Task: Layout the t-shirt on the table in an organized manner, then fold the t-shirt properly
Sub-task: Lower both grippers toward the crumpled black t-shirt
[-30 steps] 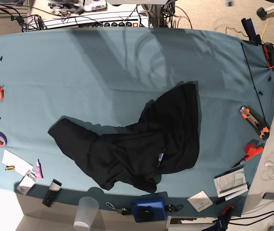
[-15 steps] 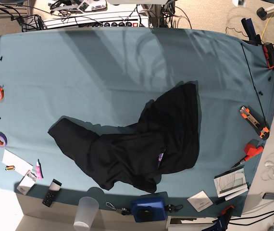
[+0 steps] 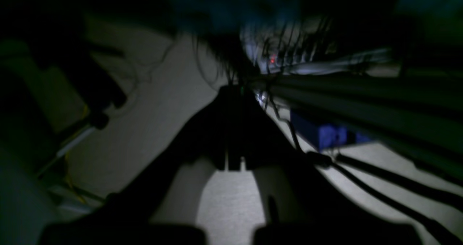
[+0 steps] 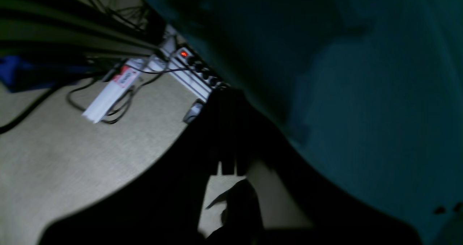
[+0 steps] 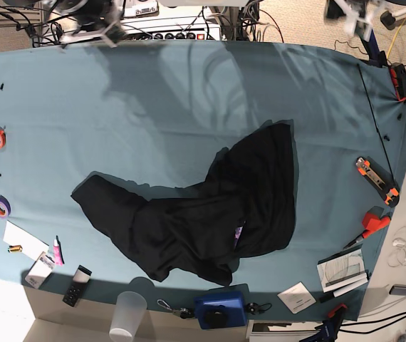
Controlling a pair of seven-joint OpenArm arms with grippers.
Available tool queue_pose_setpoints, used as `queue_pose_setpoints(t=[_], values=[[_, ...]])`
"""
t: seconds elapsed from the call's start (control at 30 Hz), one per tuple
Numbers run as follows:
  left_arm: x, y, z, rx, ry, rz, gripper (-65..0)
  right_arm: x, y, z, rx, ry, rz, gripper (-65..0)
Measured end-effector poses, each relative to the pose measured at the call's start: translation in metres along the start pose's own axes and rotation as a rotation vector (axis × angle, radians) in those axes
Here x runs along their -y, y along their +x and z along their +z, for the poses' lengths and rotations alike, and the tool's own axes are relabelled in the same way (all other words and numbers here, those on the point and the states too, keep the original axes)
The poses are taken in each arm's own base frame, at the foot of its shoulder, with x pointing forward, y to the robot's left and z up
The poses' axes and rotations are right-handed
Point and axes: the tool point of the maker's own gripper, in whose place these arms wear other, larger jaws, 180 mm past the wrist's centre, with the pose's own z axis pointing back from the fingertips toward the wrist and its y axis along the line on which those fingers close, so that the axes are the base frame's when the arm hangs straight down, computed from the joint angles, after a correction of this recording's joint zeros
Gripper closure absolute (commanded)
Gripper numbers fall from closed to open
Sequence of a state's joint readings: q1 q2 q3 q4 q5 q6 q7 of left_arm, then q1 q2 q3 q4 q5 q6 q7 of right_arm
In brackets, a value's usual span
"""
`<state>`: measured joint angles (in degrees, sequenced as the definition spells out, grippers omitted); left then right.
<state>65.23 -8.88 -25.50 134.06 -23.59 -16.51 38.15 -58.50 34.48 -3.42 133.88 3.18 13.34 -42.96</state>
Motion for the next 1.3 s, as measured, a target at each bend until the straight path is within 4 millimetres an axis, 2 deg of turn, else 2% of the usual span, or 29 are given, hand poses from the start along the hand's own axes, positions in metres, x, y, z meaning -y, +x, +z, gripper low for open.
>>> queue_pose_setpoints(t=[0.17, 0.27, 0.37, 0.47, 0.63, 0.67, 0.73, 0.8, 0.9, 1.1, 1.2, 1.3], values=[[0.0, 0.057, -0.009, 0.23, -0.004, -0.122, 0.0, 0.024, 0.02, -0.005, 0.062, -0.069, 0.017, 0.0], [-0.005, 0.079, -0.015, 0.291, 0.019, -0.133, 0.0, 0.04, 0.036, -0.007, 0.106, -0.113, 0.026, 0.0], [-0.014, 0.112, -0.018, 0.393, 0.06, -0.115, 0.0, 0.055, 0.052, -0.009, 0.152, -0.153, 0.038, 0.0], [-0.022, 0.135, -0.018, 0.46, 0.098, -0.097, 0.0, 0.071, 0.063, -0.008, 0.179, -0.211, 0.064, 0.0], [-0.022, 0.168, -0.014, 0.579, 0.099, -0.111, 0.0, 0.089, 0.073, -0.006, 0.197, -0.282, 0.105, 0.0], [-0.02, 0.176, -0.01, 0.618, 0.092, -0.12, -0.9, 0.092, 0.076, -0.006, 0.203, -0.29, 0.108, -1.3], [-0.016, 0.191, -0.005, 0.71, 0.068, -0.139, -9.4, 0.094, 0.078, -0.006, 0.21, -0.295, 0.111, -9.4], [-0.016, 0.19, -0.018, 0.716, 0.029, -0.147, -16.4, 0.096, 0.081, -0.005, 0.218, -0.303, 0.113, -16.7], [-0.019, 0.179, -0.043, 0.66, -0.011, -0.151, -22.0, 0.103, 0.091, -0.004, 0.25, -0.324, 0.117, -18.6], [-0.011, 0.191, -0.07, 0.67, -0.115, -0.188, -22.2, 0.127, 0.116, 0.0, 0.326, -0.385, 0.119, -18.5], [-0.007, 0.196, -0.084, 0.648, -0.117, -0.233, -22.2, 0.144, 0.1, -0.023, 0.272, -0.375, 0.061, -18.5], [0.018, 0.198, -0.104, 0.601, -0.15, -0.376, -22.2, 0.161, 0.091, -0.038, 0.237, -0.383, 0.019, -18.5]])
